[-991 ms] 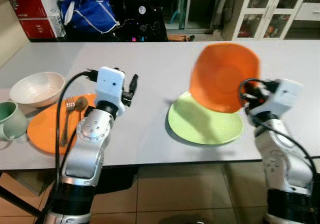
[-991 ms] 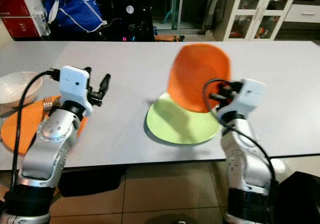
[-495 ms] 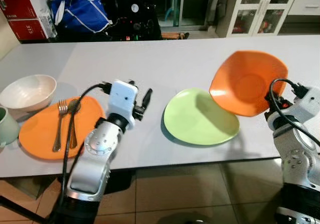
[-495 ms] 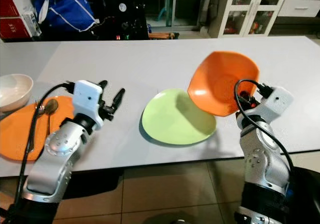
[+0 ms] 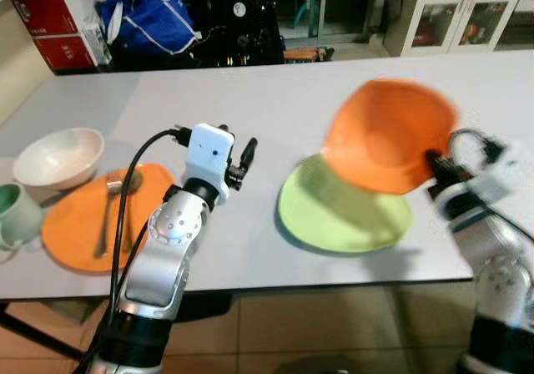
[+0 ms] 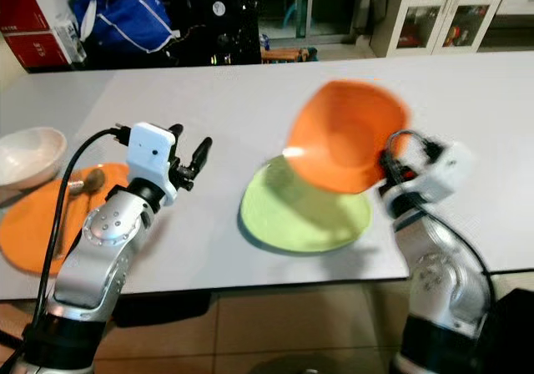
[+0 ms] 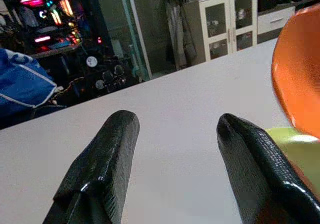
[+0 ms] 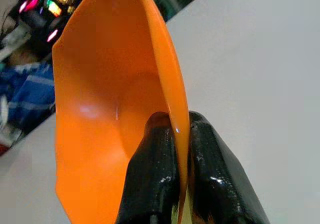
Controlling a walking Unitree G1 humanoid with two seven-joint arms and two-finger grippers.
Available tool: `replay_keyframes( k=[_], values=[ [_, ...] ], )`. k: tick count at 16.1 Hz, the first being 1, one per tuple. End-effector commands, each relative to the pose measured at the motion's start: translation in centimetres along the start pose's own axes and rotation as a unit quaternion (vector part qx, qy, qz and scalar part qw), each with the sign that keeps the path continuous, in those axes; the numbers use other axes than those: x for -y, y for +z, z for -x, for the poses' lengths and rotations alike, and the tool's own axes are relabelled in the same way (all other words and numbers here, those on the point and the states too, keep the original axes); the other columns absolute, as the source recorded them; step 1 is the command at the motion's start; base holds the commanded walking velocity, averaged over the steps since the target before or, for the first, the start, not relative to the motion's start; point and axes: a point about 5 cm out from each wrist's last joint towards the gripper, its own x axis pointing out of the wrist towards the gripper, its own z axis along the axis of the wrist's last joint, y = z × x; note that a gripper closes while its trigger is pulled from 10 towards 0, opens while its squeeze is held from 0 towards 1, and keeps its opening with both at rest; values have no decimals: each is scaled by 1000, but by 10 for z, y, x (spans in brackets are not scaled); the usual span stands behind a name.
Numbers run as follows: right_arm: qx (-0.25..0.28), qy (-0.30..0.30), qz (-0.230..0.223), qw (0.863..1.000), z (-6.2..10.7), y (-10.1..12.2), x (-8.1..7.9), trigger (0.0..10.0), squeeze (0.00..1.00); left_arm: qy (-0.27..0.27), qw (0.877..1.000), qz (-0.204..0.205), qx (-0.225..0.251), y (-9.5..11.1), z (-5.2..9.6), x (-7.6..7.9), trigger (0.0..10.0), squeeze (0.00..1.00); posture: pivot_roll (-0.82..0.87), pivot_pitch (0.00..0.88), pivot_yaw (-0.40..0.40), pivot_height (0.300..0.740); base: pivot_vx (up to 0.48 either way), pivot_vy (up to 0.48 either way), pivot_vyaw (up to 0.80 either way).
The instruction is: Setting the table
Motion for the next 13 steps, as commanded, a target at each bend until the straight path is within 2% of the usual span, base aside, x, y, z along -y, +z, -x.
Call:
replay_keyframes(
  k=[1, 6, 8, 11, 13],
  values=[
    [7, 13, 0, 1000, 5, 6, -3, 10000, 0, 8, 1000, -8, 5, 1, 1, -1, 10000, 0, -90, 0, 42, 740, 0, -461, 0],
    [7, 19, -20, 1000, 3, 9, -12, 10000, 0, 14, 1000, -14, -5, -4, 2, -2, 10000, 0, -97, 0, 38, 740, 0, -469, 0],
    [2, 19, -22, 1000, 2, 7, -11, 10000, 0, 17, 999, 0, -29, -8, 1, -3, 10000, 0, -93, 0, 36, 740, 0, 0, 0],
    [-2, 18, -31, 999, 0, 4, -17, 10000, 0, 37, 999, -7, -27, -7, 2, -14, 10000, 0, -87, 0, 33, 740, 0, 454, 0],
    [-3, 20, -34, 999, -1, 4, -18, 10000, 0, 40, 999, -7, -32, -7, 3, -15, 10000, 0, -77, 0, 33, 740, 0, 0, 0]
  ],
)
